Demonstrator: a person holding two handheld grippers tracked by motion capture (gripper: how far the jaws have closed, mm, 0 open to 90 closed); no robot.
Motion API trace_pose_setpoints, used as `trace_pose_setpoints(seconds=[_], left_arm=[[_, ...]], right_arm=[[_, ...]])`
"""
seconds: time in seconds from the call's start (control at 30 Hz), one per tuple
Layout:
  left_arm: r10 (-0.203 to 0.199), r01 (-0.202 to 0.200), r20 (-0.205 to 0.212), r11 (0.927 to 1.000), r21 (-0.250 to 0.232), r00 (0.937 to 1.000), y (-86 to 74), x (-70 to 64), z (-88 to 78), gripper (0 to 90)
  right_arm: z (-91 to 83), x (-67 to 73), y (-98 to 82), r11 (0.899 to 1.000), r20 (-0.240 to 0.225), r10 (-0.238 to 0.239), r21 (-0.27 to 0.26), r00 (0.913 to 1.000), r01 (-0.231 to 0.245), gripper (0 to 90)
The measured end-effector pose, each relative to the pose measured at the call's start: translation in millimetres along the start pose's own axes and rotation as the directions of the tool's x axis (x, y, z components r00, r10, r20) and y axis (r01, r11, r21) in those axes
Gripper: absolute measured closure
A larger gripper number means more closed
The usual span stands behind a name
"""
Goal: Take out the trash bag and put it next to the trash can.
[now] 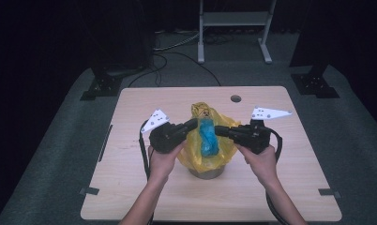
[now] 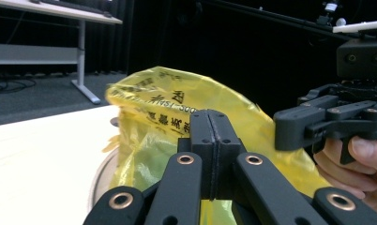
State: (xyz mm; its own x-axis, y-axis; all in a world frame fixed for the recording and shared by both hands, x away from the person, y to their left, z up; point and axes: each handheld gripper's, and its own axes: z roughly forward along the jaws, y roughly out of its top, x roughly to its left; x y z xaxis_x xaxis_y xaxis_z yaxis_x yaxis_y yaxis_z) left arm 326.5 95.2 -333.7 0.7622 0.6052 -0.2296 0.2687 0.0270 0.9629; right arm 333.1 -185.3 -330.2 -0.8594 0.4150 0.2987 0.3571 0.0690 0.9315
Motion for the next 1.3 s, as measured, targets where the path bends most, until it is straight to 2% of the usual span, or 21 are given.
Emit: trace_pose_setpoints(seconds=[0.2, 0.4, 0.53, 0.6, 0.63, 0.73, 0.9, 1.07, 1.17, 1.3], left_arm=[[0.005, -0.005, 0.018, 0.9998, 0.020, 0.9998, -1.8, -4.7, 7.8, 90.0], [0.012, -0.013, 0.027, 0.9994, 0.031, 0.9996, -3.5, -6.5, 11.1, 90.0], [0.013, -0.014, 0.027, 0.9993, 0.035, 0.9995, -3.9, -6.8, 11.8, 90.0], [0.014, -0.015, 0.029, 0.9992, 0.037, 0.9995, -4.3, -7.2, 12.2, 90.0], [0.015, -0.016, 0.030, 0.9992, 0.038, 0.9995, -4.3, -7.3, 12.3, 90.0], [0.016, -0.017, 0.033, 0.9991, 0.039, 0.9993, -4.1, -8.0, 12.8, 90.0], [0.019, -0.021, 0.037, 0.9989, 0.043, 0.9991, -4.0, -9.4, 14.0, 90.0], [0.022, -0.024, 0.044, 0.9985, 0.050, 0.9988, -5.3, -11.2, 16.0, 90.0], [0.021, -0.024, 0.048, 0.9982, 0.054, 0.9986, -6.1, -12.6, 17.6, 90.0], [0.020, -0.024, 0.051, 0.9978, 0.061, 0.9985, -7.6, -13.5, 19.7, 90.0]], right_arm=[[19.9, 5.9, -0.8, 0.998, -0.061, 0.008, 0.059, 0.9981, -0.004, 90.0], [30.3, 4.1, -6.3, 0.995, -0.076, 0.026, 0.097, 0.9968, -0.018, 88.6], [32.4, 3.7, -7.6, 0.993, -0.066, 0.038, 0.116, 0.9971, -0.030, 74.3], [33.4, 4.2, -7.9, 0.992, -0.065, 0.038, 0.123, 0.9972, -0.030, 70.0], [33.8, 4.2, -8.0, 0.992, -0.065, 0.046, 0.124, 0.9968, -0.038, 64.6], [34.3, 3.1, -8.7, 0.990, -0.067, 0.068, 0.125, 0.9955, -0.059, 56.3], [35.9, 4.1, -9.2, 0.989, -0.040, 0.072, 0.131, 0.9966, -0.066, 48.3], [37.0, 6.8, -9.7, 0.991, 0.015, 0.046, 0.129, 0.9988, -0.048, 51.3], [37.1, 7.6, -10.1, 0.991, 0.058, 0.020, 0.133, 0.9981, -0.028, 58.5], [39.8, 5.8, -10.6, 0.990, 0.093, 0.003, 0.142, 0.9957, -0.017, 70.7]])
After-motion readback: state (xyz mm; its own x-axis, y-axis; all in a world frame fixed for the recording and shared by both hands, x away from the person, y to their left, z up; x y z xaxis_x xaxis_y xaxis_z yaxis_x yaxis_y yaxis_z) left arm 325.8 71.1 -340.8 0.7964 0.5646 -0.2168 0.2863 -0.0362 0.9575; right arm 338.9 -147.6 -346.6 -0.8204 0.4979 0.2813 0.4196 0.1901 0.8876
